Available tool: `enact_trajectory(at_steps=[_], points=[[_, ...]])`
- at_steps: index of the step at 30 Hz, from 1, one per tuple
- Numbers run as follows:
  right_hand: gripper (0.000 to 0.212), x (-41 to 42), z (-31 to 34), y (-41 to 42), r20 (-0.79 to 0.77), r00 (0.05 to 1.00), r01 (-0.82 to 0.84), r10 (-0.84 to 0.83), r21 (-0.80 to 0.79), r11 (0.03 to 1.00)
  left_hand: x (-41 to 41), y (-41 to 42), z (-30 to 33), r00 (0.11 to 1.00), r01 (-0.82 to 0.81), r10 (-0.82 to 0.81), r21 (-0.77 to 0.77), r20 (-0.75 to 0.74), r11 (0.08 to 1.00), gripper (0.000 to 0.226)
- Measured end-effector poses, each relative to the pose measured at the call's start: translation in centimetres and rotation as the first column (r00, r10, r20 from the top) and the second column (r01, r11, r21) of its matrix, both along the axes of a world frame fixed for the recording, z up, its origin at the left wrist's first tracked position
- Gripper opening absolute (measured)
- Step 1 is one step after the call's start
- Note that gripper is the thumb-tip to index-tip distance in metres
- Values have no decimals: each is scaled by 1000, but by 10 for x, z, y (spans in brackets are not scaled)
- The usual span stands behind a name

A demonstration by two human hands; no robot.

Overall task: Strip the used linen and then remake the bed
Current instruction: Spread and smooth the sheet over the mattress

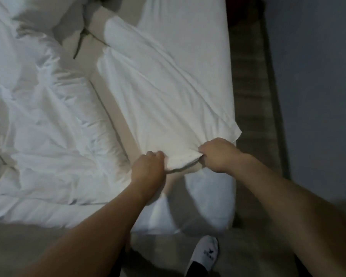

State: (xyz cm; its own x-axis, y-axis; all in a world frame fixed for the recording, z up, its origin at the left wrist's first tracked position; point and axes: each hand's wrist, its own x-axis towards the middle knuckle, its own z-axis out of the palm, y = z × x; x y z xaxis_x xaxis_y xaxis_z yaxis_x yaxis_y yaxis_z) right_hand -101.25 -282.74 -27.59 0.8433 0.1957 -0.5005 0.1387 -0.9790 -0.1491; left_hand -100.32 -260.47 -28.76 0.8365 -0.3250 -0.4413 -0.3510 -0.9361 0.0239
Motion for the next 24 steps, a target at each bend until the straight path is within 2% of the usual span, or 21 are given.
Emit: enact_trajectory(at_steps=[2, 4, 6, 8, 11, 15, 17, 18, 21, 24], points=[[16, -12, 33, -7, -73, 996, 58, -49, 134, 989, -1, -14, 15, 997, -78, 78, -77, -2, 994, 25], [9, -25, 74, -18, -139, 990, 54, -30, 178, 983, -16, -25, 40, 993, -90, 98, -131, 61, 987, 20], [13, -43, 113, -28, -178, 984, 5, 27, 175, 985, -46, -32, 59, 991, -38, 56, -140, 124, 989, 15], [16, -70, 127, -32, -265, 960, -45, 94, 183, 982, -82, -33, 65, 995, 23, -13, -106, 95, 994, 21], [15, -128, 95, -23, -456, 887, -3, 75, 156, 988, -125, -25, 46, 989, 73, -70, 17, -133, 997, 37], [15, -194, 52, -16, -632, 738, 391, -236, 115, 913, -133, -22, 39, 879, 77, -8, 126, -476, 989, 35], [19, -201, 72, -27, -621, 710, 496, -332, 108, 862, -121, -32, 63, 818, 71, 16, 129, -575, 989, 41], [28, -199, 90, -35, -590, 717, 532, -373, 116, 839, -116, -39, 81, 818, 55, 15, 105, -575, 993, 40], [50, -181, 153, -61, -370, 814, 530, -448, 158, 833, -107, -53, 135, 879, -90, 65, -31, -472, 996, 33], [65, -166, 204, -80, -112, 897, 441, -427, 199, 875, -104, -74, 175, 919, -188, 124, -140, -374, 972, 35]])
